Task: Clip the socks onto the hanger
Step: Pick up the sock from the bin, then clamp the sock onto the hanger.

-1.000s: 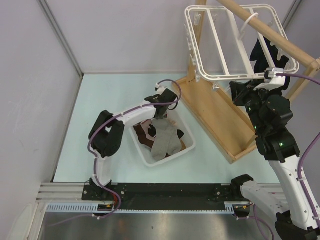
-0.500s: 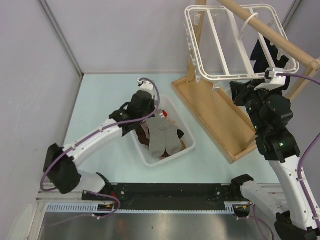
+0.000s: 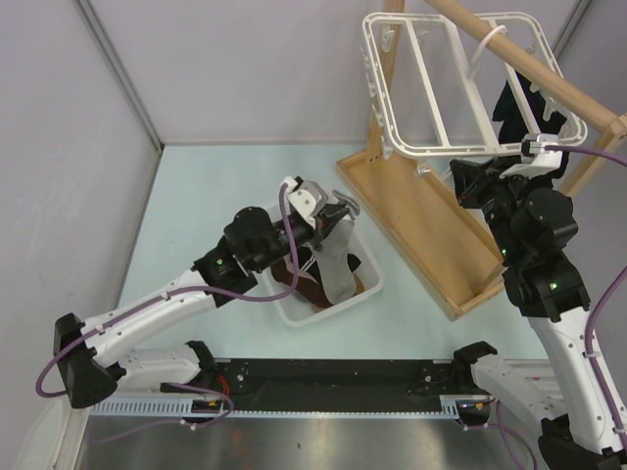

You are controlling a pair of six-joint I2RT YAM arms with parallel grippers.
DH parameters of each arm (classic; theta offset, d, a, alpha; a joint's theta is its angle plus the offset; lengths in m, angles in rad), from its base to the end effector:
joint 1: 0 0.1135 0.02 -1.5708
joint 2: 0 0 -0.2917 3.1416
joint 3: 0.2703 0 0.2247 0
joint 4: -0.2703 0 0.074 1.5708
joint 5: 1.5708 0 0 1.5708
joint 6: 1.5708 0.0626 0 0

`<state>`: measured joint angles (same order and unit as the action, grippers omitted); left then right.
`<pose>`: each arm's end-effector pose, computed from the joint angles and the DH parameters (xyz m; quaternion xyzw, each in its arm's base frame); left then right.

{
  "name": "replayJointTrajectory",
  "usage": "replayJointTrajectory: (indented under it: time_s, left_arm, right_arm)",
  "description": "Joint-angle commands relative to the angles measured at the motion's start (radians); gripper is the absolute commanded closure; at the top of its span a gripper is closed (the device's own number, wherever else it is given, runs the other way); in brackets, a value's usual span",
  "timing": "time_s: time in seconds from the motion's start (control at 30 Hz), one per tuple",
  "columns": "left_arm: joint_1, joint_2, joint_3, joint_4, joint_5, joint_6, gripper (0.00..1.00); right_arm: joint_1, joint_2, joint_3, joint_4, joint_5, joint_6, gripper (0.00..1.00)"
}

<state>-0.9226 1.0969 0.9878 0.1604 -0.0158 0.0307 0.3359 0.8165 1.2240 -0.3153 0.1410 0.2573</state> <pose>0.1488 -0.1948 0.4161 0.3109 0.6146 -0.3078 0.6564 0.1263 0.0348 0.4795 0.0256 0.6736 0.1700 0.7188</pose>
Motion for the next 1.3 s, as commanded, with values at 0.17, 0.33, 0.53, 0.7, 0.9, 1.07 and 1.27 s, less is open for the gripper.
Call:
replayJointTrajectory:
  time_s: [0.17, 0.33, 0.53, 0.7, 0.9, 1.07, 1.27]
  left_arm:
    - [-0.099, 0.204, 0.156, 0.203, 0.158, 0.112, 1.00]
    - [-0.105, 0.322, 0.264, 0.229, 0.171, 0.138, 1.00]
    - [-0.104, 0.463, 0.411, 0.186, 0.148, 0.127, 1.00]
    - [-0.104, 0.543, 0.488, 0.151, 0.126, 0.115, 1.00]
    - [-0.104, 0.590, 0.575, 0.105, 0.096, 0.104, 1.00]
    - [-0.104, 0.600, 0.612, 0.082, 0.074, 0.100, 1.00]
    - [-0.105, 0.589, 0.624, 0.077, 0.091, 0.087, 1.00]
  right_arm:
    - [-0.003, -0.017, -0.008, 0.010, -0.057, 0.010, 0.90]
    - [-0.003, -0.019, -0.008, 0.018, -0.093, -0.009, 0.90]
    - [-0.003, -0.031, -0.008, 0.019, -0.121, -0.030, 0.90]
    - [-0.003, -0.039, -0.008, 0.021, -0.132, -0.056, 0.90]
    - [-0.001, -0.031, -0.008, 0.016, -0.170, -0.075, 0.90]
    - [-0.003, -0.027, -0.008, 0.013, -0.175, -0.081, 0.90]
    - [-0.001, -0.025, -0.008, 0.005, -0.169, -0.089, 0.90]
